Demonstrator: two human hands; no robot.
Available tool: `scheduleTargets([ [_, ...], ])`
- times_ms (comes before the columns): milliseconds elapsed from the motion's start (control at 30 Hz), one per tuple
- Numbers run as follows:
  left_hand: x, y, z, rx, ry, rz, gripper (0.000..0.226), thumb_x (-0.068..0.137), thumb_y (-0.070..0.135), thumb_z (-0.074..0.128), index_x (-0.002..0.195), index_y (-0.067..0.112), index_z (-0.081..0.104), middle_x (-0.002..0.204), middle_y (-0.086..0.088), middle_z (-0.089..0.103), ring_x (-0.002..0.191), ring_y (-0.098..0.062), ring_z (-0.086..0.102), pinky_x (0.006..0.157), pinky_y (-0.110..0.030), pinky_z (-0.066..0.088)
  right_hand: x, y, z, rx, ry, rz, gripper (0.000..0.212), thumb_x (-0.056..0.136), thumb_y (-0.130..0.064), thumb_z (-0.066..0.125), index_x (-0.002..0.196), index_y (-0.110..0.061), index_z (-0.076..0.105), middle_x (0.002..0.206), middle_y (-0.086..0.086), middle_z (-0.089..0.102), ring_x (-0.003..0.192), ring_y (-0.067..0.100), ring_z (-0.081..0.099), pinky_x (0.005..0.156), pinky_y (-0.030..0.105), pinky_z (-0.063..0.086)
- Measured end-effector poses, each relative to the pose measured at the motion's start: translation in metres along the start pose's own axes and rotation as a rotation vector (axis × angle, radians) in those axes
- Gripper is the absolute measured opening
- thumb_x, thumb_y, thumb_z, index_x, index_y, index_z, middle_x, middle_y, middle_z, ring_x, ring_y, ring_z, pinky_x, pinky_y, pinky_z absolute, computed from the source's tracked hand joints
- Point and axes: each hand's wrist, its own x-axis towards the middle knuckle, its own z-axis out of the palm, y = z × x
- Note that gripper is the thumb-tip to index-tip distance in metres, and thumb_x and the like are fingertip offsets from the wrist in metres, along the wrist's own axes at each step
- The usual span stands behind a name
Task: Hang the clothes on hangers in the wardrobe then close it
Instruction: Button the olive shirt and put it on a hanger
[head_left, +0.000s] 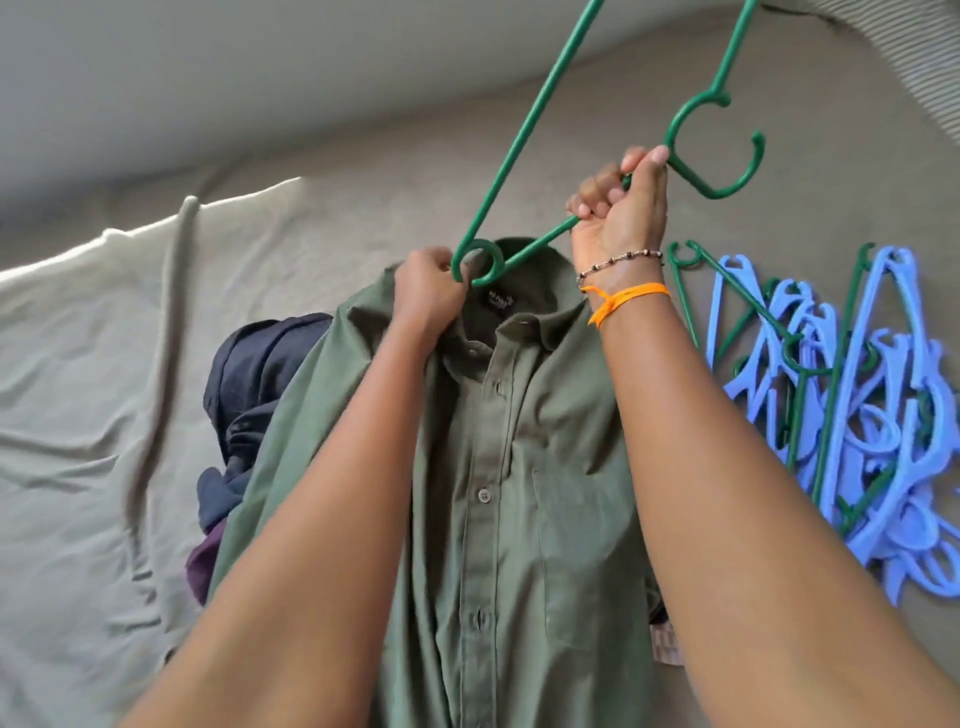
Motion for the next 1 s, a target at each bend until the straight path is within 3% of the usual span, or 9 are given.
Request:
scheduleTargets([
  [133,-0.026,0.017,-0.043,-0.458,0.043,0.097,0.021,0.083,0.006,0.050,0.072,0.019,0.061,0.066,-0.003,0.061,0.058,-0.012,0.055,0.058,-0.026,0.048,-0.007,-0.007,0.002,-0.110,-0.093,-0.060,0.038,0.105,-0.031,0.022,0.071,-0.016,0.032,0.044,-0.010,0.025,0.038,0.006,0.022,0.040,0.018,0.024],
  [300,-0.059,0.039,-0.090,-0.636,0.026,0.236,0.027,0.091,-0.003,0.045,0.077,0.015,0.059,0.072,-0.003,0.062,0.061,-0.008,0.058,0.060,-0.021,0.050,-0.019,-0.024,-0.021,-0.452,-0.183,-0.098,0.033,0.105,-0.023,0.027,0.075,-0.017,0.039,0.049,-0.011,0.031,0.041,0.004,0.025,0.043,0.018,0.023],
  [433,-0.077,0.047,-0.110,-0.721,0.002,0.210,0.025,0.093,-0.001,0.045,0.079,0.014,0.059,0.066,0.003,0.064,0.057,-0.004,0.058,0.057,-0.019,0.049,-0.031,-0.048,-0.038,-0.970,-0.271,-0.035,0.029,0.100,-0.011,0.038,0.079,-0.017,0.057,0.067,-0.002,0.051,0.059,0.006,0.051,0.061,0.023,0.046],
  [533,-0.089,0.050,-0.115,-0.795,-0.016,0.178,0.024,0.094,-0.001,0.044,0.082,0.012,0.060,0.065,0.005,0.066,0.058,-0.006,0.061,0.059,-0.020,0.051,-0.053,-0.058,-0.022,-0.933,-0.242,-0.046,0.027,0.098,-0.005,0.041,0.075,-0.013,0.053,0.071,0.003,0.053,0.058,0.004,0.058,0.064,0.027,0.056],
  [700,-0.106,0.059,-0.117,-0.801,-0.048,0.144,0.023,0.094,-0.002,0.044,0.082,0.010,0.061,0.065,0.000,0.066,0.057,-0.008,0.061,0.060,-0.024,0.052,-0.080,-0.046,0.021,-0.614,-0.281,-0.091,0.027,0.099,-0.008,0.043,0.074,-0.011,0.051,0.067,0.002,0.056,0.062,0.009,0.059,0.074,0.034,0.055],
  [767,-0.111,0.063,-0.123,-0.830,-0.069,0.167,0.023,0.093,-0.001,0.045,0.083,0.010,0.063,0.069,-0.003,0.066,0.061,-0.012,0.062,0.065,-0.028,0.052,-0.078,-0.044,0.016,-0.757,-0.264,-0.138,0.029,0.098,-0.010,0.045,0.071,-0.015,0.054,0.066,0.000,0.058,0.064,0.010,0.059,0.072,0.032,0.054],
  [867,-0.115,0.065,-0.137,-0.872,-0.051,0.177,0.022,0.093,-0.002,0.046,0.083,0.008,0.064,0.068,-0.004,0.067,0.061,-0.013,0.062,0.064,-0.027,0.053,-0.075,-0.051,-0.005,-1.126,-0.244,-0.299,0.027,0.087,-0.025,0.048,0.062,-0.025,0.059,0.066,-0.003,0.062,0.070,0.020,0.062,0.079,0.045,0.054],
  [933,-0.119,0.065,-0.144,-0.844,-0.043,0.148,0.025,0.092,-0.003,0.045,0.079,0.009,0.064,0.060,0.000,0.067,0.054,-0.011,0.061,0.057,-0.024,0.052,-0.077,-0.062,-0.014,-1.264,-0.204,-0.394,0.024,0.084,-0.029,0.044,0.065,-0.021,0.058,0.068,0.005,0.063,0.072,0.027,0.063,0.081,0.051,0.052],
  [1000,-0.118,0.063,-0.151,-0.817,-0.023,0.087,0.028,0.092,-0.004,0.045,0.074,0.008,0.063,0.051,0.001,0.064,0.046,-0.010,0.059,0.047,-0.021,0.051,-0.077,-0.073,-0.021,-1.358,-0.159,-0.499,0.037,0.082,-0.036,0.038,0.071,-0.010,0.061,0.075,0.016,0.065,0.077,0.037,0.063,0.079,0.056,0.050],
])
